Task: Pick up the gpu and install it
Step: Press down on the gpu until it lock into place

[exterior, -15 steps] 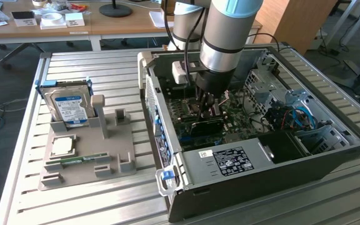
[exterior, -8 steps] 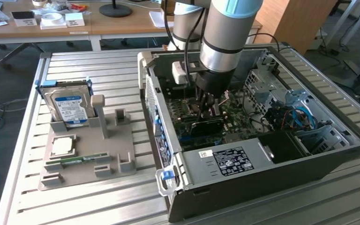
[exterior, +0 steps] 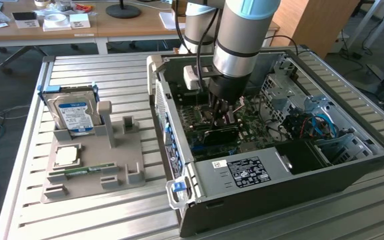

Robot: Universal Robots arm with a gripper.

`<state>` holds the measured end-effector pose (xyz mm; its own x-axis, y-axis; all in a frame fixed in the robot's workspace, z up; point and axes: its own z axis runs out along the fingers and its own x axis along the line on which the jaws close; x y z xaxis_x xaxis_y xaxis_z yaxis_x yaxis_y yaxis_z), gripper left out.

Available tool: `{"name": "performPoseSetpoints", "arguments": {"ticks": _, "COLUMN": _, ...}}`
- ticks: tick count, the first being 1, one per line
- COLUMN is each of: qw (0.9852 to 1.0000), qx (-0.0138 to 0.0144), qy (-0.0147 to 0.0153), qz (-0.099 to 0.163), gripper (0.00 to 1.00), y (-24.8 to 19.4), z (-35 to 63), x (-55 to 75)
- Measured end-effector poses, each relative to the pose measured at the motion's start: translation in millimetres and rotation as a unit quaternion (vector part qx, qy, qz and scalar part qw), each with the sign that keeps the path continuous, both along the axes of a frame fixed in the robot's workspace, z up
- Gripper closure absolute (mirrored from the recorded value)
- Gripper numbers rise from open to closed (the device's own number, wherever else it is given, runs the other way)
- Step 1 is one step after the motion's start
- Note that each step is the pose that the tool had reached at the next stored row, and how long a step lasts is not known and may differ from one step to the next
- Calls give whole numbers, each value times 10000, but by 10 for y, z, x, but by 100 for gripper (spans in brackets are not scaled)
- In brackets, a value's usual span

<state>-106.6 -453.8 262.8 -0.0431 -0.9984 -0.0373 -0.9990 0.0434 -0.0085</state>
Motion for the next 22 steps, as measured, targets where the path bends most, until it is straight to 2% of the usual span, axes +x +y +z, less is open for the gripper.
{"name": "performPoseSetpoints", "arguments": {"ticks": 22, "qw": 10000, "qx": 1, "qy": 0, "qz": 0, "gripper": 89, "y": 0, "z": -8, "x": 0}}
